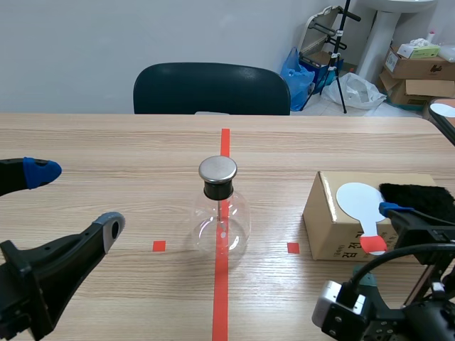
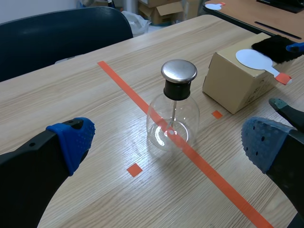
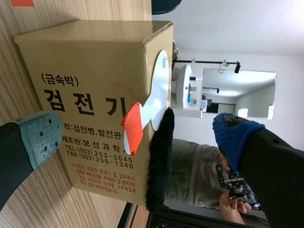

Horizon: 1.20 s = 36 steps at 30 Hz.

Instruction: Do the electroscope experiment

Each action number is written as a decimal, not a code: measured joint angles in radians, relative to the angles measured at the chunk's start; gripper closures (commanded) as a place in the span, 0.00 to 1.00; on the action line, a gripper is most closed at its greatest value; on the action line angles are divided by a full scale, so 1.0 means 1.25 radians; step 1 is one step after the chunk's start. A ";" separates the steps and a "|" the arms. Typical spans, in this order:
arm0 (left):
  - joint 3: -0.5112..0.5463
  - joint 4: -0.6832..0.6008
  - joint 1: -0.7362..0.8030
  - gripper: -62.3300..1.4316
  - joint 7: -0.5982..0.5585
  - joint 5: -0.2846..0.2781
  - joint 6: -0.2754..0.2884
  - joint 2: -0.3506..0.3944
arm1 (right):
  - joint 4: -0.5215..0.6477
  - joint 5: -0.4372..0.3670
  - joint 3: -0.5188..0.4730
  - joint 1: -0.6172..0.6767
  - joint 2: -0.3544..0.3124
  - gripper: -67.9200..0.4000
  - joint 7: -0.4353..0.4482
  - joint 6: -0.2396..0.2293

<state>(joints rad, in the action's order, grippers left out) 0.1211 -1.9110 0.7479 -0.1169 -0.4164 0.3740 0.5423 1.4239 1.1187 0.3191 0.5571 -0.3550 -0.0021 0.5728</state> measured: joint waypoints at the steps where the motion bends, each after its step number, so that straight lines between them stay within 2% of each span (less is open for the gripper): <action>1: 0.000 0.000 0.000 0.00 0.000 0.000 0.000 0.000 | 0.000 0.000 0.000 0.000 0.000 0.00 0.000 0.000; 10: 0.000 0.000 0.000 0.00 0.000 0.000 0.000 0.000 | 0.000 0.000 0.000 0.000 0.000 0.00 0.000 0.000; 12: 0.000 0.000 0.000 0.00 0.000 0.000 0.000 0.000 | 0.000 0.000 0.000 0.000 0.000 0.09 0.000 0.000; 17: 0.000 0.000 0.000 0.00 0.000 0.000 0.000 0.000 | 0.000 0.001 0.000 0.000 0.000 0.43 0.000 0.000; 23: 0.000 0.000 0.000 0.00 0.000 0.000 0.000 0.000 | 0.000 0.003 0.000 0.000 0.000 0.51 0.000 0.000; 26: 0.000 0.000 0.000 0.00 0.000 0.000 0.000 0.000 | 0.000 0.003 0.000 0.000 0.000 0.62 0.000 0.000; 34: 0.000 0.000 0.000 0.00 0.000 0.000 0.000 0.000 | 0.000 0.003 0.000 0.000 0.000 0.99 0.000 0.000; 36: 0.000 0.000 0.000 0.00 0.000 0.000 0.000 0.000 | 0.000 0.004 0.000 0.000 0.000 0.98 0.000 0.009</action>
<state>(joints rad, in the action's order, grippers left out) 0.1211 -1.9110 0.7479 -0.1169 -0.4164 0.3740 0.5423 1.4239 1.1236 0.3191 0.5571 -0.3550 -0.0017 0.5842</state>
